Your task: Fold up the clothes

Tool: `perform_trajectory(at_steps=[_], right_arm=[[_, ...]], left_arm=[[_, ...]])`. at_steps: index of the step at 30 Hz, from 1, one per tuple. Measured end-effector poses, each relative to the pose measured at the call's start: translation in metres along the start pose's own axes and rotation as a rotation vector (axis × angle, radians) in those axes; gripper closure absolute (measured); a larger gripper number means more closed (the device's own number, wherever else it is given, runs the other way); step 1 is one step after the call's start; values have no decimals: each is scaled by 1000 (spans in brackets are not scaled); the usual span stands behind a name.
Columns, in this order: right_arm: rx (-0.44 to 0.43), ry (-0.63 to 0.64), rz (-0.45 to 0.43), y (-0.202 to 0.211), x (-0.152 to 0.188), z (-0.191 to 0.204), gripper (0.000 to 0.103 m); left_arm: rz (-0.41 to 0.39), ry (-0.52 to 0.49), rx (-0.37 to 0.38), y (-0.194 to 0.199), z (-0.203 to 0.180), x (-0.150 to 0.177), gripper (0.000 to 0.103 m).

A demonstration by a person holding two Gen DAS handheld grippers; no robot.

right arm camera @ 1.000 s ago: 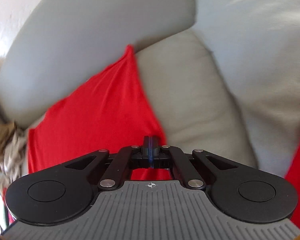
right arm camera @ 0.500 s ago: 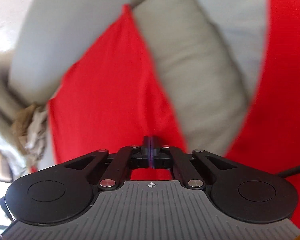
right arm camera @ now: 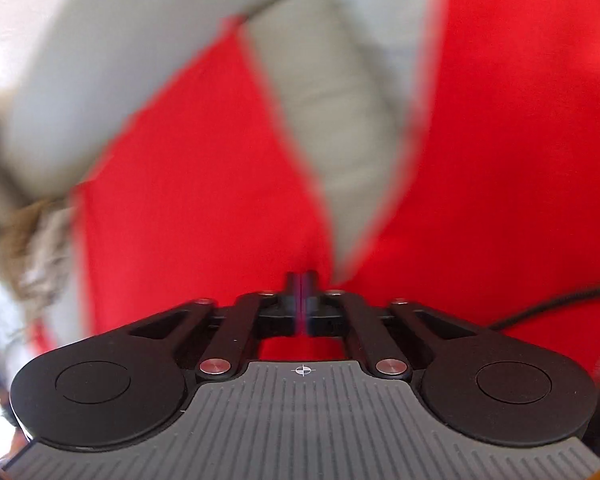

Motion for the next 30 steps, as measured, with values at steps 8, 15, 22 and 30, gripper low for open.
perform_trajectory(at_steps=[8,15,22,30], right_arm=[[-2,105,-121,106,11,33,93],[-135,302,-117,186,100,73,63],[-88,428,-96,189,176,68,63],[26,497,-159,152,168,54,64]], left_arm=[[-22,56,104,74,9,10,98],[-101,102,276,201,9,75,94],[-53,67,301,210,-14,155,82],[-117,111,227,192,-18,148,60]])
Point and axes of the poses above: each gripper's, at about its wrist camera, not at the fingertips, and y roughly against the way its jaws point, z to its left, x to its underside, the point moved 9 cm from there along -y, roughly the way its jaws point, and after that the axes turned 13 degrees about y, right-handed, at the moved point
